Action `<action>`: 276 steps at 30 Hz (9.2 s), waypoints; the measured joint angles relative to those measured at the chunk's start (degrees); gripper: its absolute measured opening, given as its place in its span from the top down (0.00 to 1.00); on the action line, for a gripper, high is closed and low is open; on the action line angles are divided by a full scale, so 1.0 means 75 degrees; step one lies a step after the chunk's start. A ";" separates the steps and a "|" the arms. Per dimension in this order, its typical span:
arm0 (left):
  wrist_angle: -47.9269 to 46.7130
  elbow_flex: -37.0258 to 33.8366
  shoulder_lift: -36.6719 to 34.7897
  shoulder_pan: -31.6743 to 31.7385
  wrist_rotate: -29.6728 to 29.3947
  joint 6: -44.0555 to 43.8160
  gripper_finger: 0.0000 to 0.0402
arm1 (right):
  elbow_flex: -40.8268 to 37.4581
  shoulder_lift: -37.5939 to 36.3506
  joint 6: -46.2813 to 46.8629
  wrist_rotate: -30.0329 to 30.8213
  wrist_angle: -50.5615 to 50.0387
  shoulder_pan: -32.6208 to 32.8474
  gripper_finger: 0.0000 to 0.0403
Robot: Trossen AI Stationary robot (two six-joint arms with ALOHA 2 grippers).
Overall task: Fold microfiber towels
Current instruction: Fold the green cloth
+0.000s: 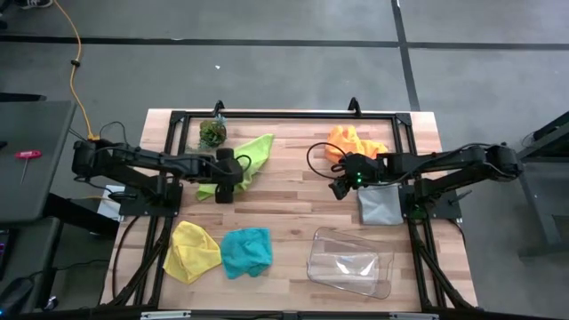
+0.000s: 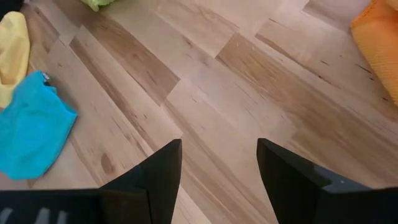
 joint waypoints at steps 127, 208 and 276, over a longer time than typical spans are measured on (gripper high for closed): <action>-0.1230 0.4237 0.0082 0.0244 -0.1899 -0.5281 1.00 | 0.3050 0.6798 -0.6356 -0.0585 0.6316 -0.1261 0.51; -0.1187 0.4240 0.0085 0.0244 -0.1773 -0.5472 1.00 | 0.3363 0.6600 -0.6126 -0.0548 0.4852 -0.1253 0.59; -0.1760 0.4243 -0.1487 0.1034 0.0869 -0.3041 1.00 | 0.3363 -0.0456 -0.5909 0.0960 -0.0730 -0.1201 1.00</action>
